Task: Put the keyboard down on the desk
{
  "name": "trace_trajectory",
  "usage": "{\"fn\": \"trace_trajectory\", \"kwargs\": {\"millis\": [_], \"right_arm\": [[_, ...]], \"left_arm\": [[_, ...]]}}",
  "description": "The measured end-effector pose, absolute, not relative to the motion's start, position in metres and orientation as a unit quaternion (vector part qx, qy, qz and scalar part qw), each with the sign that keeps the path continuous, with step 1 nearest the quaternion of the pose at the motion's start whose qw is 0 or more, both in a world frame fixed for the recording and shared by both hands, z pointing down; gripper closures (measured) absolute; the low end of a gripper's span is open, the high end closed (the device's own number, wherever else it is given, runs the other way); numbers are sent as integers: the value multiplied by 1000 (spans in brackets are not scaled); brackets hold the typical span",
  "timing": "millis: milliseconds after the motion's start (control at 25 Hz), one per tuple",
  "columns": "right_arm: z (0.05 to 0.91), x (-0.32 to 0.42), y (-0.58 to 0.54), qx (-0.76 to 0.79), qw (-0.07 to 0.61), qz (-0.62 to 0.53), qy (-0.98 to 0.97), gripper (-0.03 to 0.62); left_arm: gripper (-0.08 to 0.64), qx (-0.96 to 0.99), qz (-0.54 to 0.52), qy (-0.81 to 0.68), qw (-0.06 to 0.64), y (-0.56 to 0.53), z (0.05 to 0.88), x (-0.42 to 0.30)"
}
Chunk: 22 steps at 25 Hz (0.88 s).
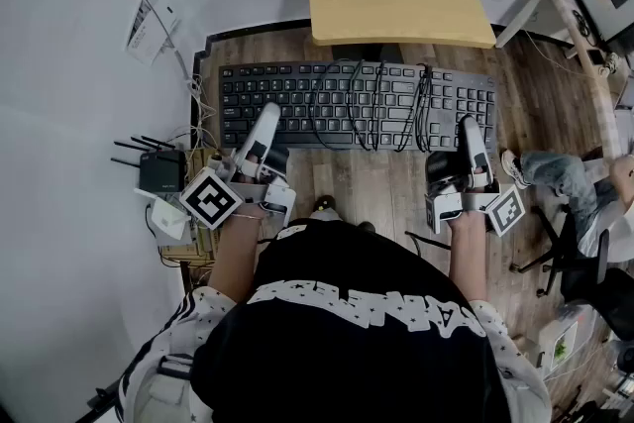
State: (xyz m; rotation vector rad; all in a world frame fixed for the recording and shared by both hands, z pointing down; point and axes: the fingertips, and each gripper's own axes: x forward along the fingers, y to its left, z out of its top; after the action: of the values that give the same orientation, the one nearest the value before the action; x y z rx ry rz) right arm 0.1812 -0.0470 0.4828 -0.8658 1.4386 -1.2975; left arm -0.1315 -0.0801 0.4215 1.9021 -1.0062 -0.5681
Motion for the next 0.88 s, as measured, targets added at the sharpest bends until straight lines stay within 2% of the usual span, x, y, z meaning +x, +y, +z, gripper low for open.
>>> {"fn": "trace_trajectory", "kwargs": {"millis": [880], "right_arm": [[488, 183, -47, -365, 479, -537, 591, 508]], "left_arm": [[453, 766, -223, -407, 444, -80, 425, -131]]}}
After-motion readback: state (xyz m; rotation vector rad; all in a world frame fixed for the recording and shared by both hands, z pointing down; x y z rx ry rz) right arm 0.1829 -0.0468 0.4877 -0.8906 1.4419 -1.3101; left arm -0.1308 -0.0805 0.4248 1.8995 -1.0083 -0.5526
